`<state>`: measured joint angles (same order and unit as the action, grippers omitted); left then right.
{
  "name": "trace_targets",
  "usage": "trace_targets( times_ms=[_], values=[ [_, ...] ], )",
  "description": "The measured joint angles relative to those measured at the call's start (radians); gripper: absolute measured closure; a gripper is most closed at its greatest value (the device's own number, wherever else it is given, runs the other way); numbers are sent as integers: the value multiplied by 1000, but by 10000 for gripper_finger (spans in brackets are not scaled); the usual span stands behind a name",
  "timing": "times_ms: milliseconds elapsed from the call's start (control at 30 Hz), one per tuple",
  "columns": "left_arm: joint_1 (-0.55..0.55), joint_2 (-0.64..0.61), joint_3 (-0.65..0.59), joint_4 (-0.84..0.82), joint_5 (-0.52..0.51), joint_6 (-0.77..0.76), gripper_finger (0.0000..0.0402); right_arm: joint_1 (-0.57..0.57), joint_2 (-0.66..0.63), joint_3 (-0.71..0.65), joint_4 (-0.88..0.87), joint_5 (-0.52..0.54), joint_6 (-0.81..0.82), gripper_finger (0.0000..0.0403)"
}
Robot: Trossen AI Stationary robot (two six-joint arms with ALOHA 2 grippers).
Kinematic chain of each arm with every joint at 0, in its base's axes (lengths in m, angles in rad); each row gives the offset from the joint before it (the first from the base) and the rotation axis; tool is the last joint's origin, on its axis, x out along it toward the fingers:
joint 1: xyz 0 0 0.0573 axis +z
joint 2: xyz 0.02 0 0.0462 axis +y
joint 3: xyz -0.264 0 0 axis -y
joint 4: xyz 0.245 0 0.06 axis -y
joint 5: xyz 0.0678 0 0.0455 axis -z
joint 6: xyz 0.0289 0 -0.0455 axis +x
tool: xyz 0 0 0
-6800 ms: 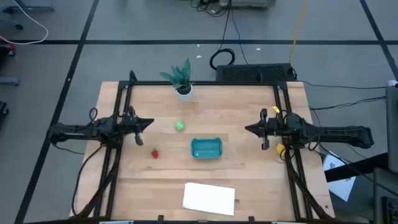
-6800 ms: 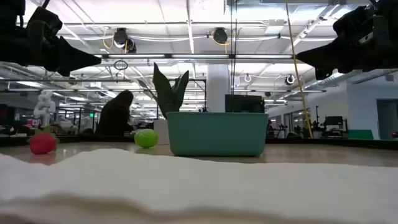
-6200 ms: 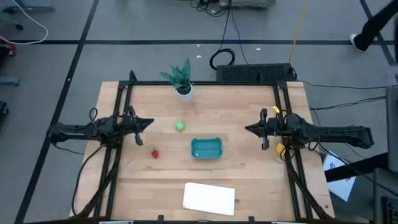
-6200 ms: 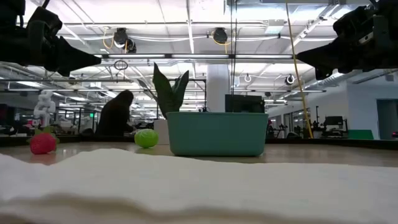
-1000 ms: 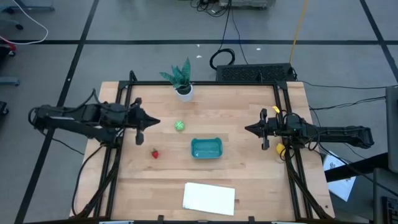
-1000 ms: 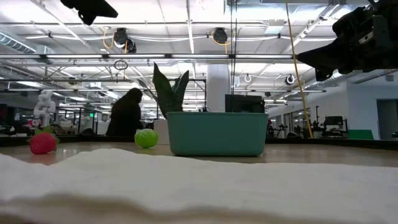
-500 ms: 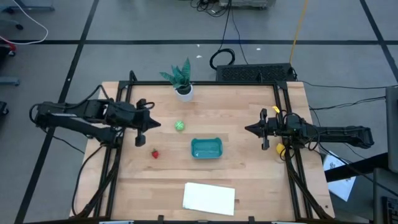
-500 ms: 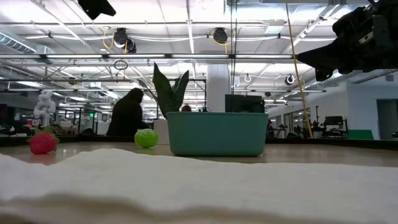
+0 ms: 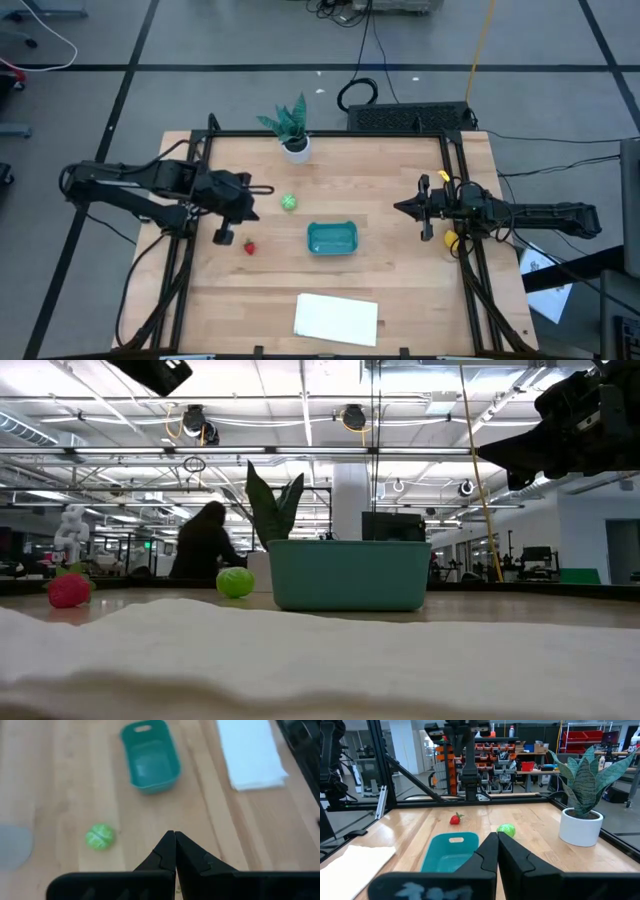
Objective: Pick and placing Produce into tupperware
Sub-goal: Put the red strawberry into the blue container
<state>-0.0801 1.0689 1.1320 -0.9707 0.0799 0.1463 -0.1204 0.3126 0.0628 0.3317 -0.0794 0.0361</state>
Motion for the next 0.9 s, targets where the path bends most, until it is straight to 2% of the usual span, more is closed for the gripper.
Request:
trace_targets(
  times_ms=[133, 500, 700, 900],
  values=[
    [0, 35, 0, 0, 34, 103, 401, 0, 0, 0, 0, 0, -7, 403],
    [0, 78, 0, 22, 20, 399, 401, 0, 0, 0, 0, 4, -7, 403],
    [25, 78, 16, 107, 15, 425, 401, 0, 0, 0, 0, 4, -22, 403],
    [86, 95, 37, 105, 48, 419, 401, 0, 0, 0, 0, 5, -22, 403]
  ],
)
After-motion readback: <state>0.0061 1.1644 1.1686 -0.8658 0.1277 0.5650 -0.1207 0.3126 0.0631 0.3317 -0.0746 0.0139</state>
